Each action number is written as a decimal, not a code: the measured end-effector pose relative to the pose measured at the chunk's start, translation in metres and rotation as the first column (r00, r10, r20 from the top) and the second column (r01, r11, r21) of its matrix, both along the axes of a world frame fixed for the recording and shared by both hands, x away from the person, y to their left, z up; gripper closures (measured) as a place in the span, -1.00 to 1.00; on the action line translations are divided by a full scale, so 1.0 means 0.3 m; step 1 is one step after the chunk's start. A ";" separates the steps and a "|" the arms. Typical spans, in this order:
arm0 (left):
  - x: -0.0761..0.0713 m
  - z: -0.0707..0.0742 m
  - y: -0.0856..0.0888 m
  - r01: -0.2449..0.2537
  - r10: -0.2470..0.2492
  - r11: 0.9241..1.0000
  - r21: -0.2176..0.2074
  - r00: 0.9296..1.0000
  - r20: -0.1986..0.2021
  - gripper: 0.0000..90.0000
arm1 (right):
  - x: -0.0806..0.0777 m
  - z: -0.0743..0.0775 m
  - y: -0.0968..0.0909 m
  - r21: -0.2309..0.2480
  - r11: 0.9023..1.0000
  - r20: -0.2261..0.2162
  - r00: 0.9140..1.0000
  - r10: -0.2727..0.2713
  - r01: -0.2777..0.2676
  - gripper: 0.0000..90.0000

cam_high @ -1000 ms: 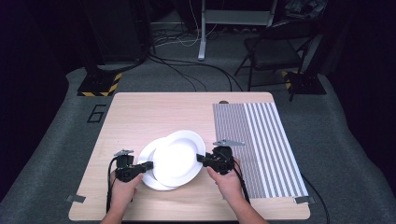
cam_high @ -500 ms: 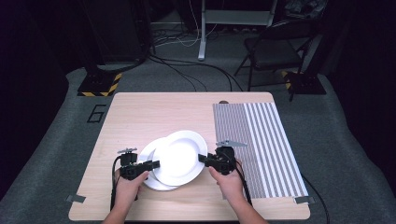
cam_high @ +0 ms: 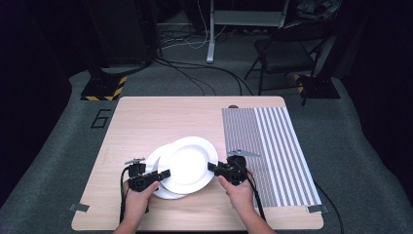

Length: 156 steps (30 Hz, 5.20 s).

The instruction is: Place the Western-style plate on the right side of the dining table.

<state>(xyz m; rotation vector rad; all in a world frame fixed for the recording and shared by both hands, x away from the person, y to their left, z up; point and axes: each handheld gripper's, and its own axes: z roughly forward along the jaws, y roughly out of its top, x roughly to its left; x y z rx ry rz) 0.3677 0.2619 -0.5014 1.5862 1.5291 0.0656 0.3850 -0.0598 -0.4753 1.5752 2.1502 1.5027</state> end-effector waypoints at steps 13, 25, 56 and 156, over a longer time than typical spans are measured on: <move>-0.040 0.011 -0.032 -0.069 0.063 0.995 0.075 0.995 0.078 0.18 | -0.064 0.000 0.105 -0.176 0.974 0.113 0.986 -0.122 0.140 0.06; -0.065 0.013 -0.060 -0.136 0.129 0.989 0.059 0.985 0.117 0.18 | -0.063 -0.015 0.132 -0.187 0.958 0.154 0.970 -0.190 0.217 -0.04; -0.085 0.016 -0.085 -0.190 0.169 0.977 0.092 0.965 0.200 0.20 | -0.094 -0.023 0.159 -0.238 0.927 0.219 0.946 -0.240 0.290 0.03; 0.043 0.226 -0.281 -0.071 0.011 0.983 0.167 0.942 0.336 0.21 | -0.098 0.165 -0.045 -0.200 0.903 0.299 0.901 -0.314 0.380 0.01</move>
